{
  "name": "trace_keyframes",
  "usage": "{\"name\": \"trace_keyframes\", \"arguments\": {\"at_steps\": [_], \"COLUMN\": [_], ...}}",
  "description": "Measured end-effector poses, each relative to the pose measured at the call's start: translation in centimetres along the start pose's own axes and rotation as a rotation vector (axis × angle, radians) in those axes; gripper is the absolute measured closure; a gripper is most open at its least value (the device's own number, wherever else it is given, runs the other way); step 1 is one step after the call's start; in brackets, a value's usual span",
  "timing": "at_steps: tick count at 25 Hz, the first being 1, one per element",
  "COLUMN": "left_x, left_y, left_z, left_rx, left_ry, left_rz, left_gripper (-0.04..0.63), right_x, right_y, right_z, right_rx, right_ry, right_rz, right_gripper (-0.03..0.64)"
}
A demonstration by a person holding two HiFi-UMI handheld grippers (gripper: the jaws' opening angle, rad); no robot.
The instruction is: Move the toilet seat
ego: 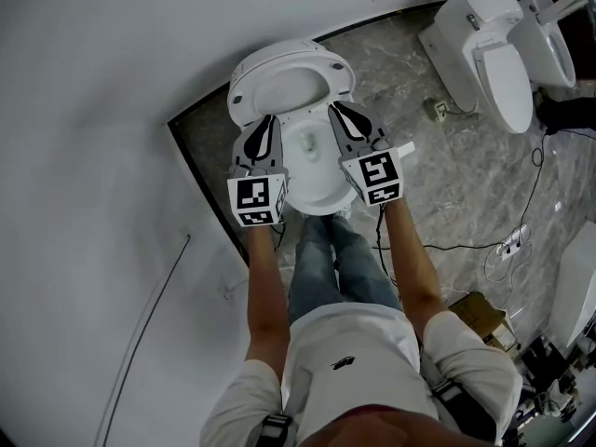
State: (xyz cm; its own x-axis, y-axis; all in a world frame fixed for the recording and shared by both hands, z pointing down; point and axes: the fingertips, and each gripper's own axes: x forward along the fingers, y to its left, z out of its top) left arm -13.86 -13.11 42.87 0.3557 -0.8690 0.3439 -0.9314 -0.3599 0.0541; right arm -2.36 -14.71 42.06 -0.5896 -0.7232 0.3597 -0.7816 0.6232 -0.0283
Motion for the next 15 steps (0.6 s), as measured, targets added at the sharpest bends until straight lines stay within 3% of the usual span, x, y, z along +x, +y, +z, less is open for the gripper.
{"name": "trace_keyframes", "arguments": {"at_steps": [15], "left_x": [-4.9], "left_y": [-3.4], "left_z": [0.0], "left_rx": [0.003], "left_ry": [-0.013], "left_rz": [0.006], "left_gripper": [0.554], "right_x": [-5.9], "right_y": [2.0], "right_z": [-0.7], "right_rx": [0.017], "right_ry": [0.001], "right_rz": [0.021], "right_gripper": [0.583]}}
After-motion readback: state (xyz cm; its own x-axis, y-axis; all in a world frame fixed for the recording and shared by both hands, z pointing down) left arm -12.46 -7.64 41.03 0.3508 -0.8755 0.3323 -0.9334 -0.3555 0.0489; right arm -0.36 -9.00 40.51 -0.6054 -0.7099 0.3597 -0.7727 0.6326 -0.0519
